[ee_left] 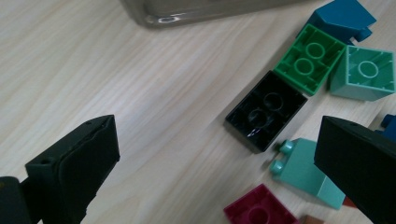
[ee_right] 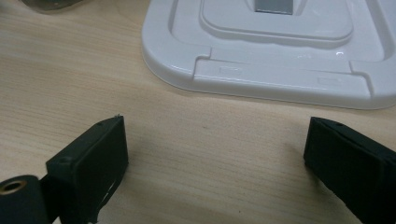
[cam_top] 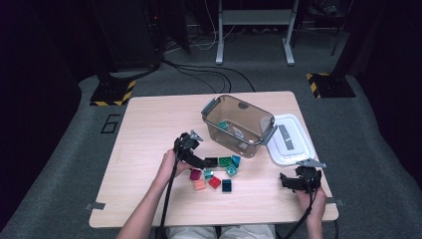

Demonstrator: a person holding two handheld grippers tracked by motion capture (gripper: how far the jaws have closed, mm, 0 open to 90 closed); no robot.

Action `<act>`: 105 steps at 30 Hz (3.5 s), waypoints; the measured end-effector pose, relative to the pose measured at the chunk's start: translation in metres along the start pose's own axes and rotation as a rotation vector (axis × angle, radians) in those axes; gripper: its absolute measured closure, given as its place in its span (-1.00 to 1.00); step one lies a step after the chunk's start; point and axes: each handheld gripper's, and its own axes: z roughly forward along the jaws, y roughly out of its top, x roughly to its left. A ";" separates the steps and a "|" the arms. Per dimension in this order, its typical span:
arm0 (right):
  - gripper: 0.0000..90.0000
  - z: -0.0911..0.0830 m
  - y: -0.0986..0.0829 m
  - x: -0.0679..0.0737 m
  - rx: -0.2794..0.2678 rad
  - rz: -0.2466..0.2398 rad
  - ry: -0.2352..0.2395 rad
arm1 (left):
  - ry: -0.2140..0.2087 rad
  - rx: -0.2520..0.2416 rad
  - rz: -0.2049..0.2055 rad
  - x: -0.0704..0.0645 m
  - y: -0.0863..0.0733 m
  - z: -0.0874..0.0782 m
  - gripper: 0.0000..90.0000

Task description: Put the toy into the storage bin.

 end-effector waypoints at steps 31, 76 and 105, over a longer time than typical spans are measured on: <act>-0.84 0.000 0.000 -0.001 -0.004 0.009 0.000 | -0.097 0.102 0.160 -0.019 0.009 0.031 0.30; -0.84 0.000 0.000 0.000 -0.006 0.014 -0.003 | 0.015 -0.042 0.098 0.013 0.023 -0.045 0.31; -0.84 0.000 0.000 0.000 -0.006 0.014 -0.003 | 0.024 -0.092 0.089 0.029 0.063 -0.074 0.30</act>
